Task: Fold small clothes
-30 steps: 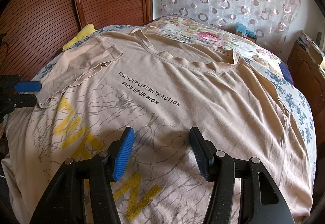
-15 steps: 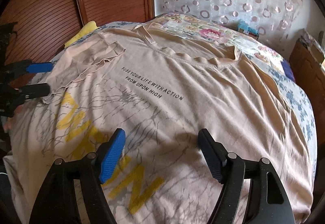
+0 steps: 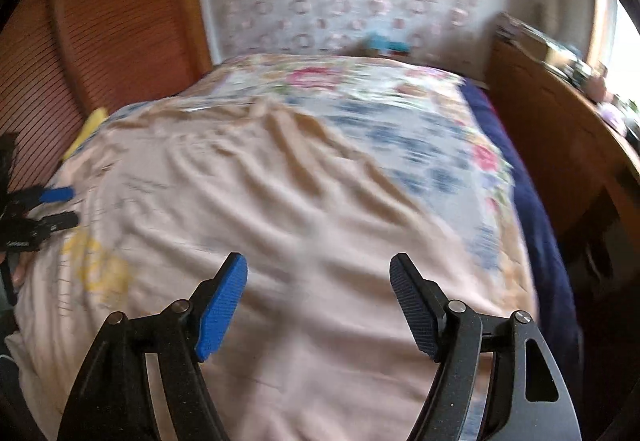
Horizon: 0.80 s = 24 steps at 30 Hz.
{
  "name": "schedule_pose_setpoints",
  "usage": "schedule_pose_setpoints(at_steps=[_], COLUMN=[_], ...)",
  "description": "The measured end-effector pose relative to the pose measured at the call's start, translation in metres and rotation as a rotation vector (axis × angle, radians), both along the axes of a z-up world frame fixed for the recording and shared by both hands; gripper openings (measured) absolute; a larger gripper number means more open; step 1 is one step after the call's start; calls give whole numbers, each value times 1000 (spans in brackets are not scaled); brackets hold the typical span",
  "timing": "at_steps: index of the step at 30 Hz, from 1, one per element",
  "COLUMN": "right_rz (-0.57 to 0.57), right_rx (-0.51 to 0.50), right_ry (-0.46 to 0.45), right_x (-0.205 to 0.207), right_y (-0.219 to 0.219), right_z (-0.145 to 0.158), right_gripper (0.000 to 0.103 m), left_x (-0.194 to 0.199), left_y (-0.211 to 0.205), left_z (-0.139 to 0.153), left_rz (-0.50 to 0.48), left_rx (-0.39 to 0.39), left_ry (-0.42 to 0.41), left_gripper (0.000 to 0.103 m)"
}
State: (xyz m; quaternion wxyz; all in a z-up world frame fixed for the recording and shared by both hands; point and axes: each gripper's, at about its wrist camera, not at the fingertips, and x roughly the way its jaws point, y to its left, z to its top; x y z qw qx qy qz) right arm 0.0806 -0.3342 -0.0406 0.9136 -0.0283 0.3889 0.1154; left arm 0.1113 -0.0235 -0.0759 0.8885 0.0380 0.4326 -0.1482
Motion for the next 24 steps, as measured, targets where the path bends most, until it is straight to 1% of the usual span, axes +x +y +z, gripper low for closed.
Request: schedule_pose_setpoints(at_steps=[4, 8, 11, 17, 21, 22, 23, 24], right_rz=[-106, -182, -212, -228, -226, -224, -219, -215], right_rx=[5, 23, 46, 92, 97, 97, 95, 88], right_ry=[3, 12, 29, 63, 71, 69, 67, 66], right_x=[-8, -21, -24, -31, -29, -28, -29, -28], right_y=[-45, -76, -87, -102, -109, -109, -109, -107], right_z=[-2, -7, -11, -20, -19, -19, -18, -19], right_gripper=[76, 76, 76, 70, 60, 54, 51, 46], left_x=[2, 5, 6, 5, 6, 6, 6, 6], left_y=[-10, -17, -22, -25, -27, -28, -28, -28], left_z=[0, -1, -2, -4, -4, -4, -5, -5], left_rz=[-10, -24, -26, -28, -30, -33, -36, -41], left_rx=[14, 23, 40, 62, 68, 71, 70, 68], left_ry=[1, 5, -2, -12, -11, -11, -9, -6], left_gripper=[80, 80, 80, 81, 83, 84, 85, 88])
